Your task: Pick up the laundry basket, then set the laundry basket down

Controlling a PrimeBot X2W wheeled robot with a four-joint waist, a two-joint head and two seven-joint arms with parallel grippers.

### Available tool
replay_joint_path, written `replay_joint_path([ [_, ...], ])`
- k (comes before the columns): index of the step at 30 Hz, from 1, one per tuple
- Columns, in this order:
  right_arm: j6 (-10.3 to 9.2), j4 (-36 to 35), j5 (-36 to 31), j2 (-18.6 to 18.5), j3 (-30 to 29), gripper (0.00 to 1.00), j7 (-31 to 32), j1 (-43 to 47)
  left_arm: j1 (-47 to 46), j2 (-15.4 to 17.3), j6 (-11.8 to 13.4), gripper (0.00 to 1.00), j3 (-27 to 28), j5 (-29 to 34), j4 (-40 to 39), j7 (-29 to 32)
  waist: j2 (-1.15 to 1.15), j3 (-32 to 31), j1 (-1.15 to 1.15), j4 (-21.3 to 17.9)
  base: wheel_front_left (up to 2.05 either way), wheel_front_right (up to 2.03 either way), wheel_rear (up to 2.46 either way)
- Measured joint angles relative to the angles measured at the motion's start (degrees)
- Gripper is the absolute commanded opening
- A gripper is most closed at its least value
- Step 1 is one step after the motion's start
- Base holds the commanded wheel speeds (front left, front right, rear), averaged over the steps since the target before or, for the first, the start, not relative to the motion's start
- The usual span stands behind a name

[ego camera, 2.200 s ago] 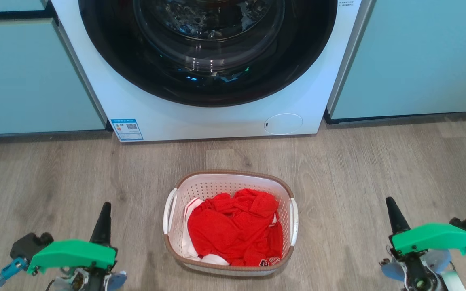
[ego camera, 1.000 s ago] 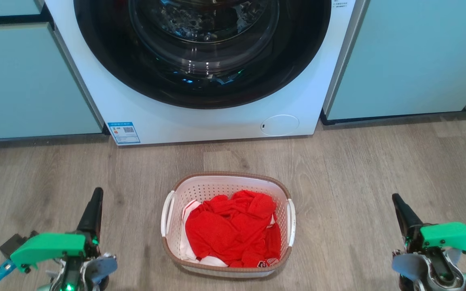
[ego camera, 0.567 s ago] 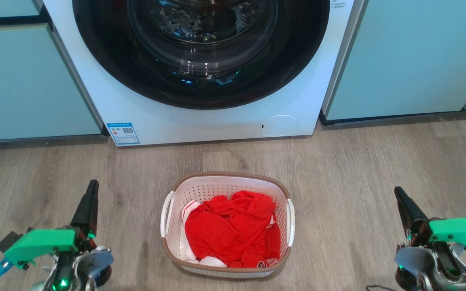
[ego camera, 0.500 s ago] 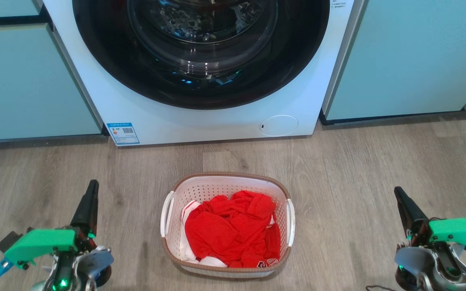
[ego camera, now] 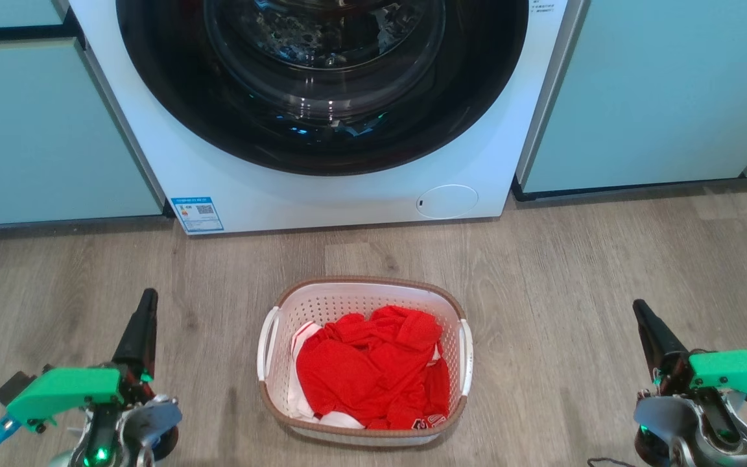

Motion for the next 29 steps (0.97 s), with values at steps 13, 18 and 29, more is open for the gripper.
replay_joint_path([
  [13,0.00,0.0,0.0,0.0,-0.2,0.00,0.3,0.0,0.0,0.0,0.0,0.00,0.0,0.0,0.0,0.2,0.00,0.0,0.00,0.0,0.00,0.00,0.00],
  [18,0.00,0.0,0.0,0.0,-0.3,0.00,0.4,0.0,0.0,0.0,0.0,0.00,0.1,0.0,0.0,0.2,0.00,0.0,0.00,0.0,0.00,0.00,0.00],
  [29,0.00,0.0,0.0,0.1,-0.5,0.00,0.4,0.0,0.0,0.0,0.0,0.00,0.1,0.0,0.0,0.2,0.00,0.0,0.00,0.0,0.00,0.00,0.00],
])
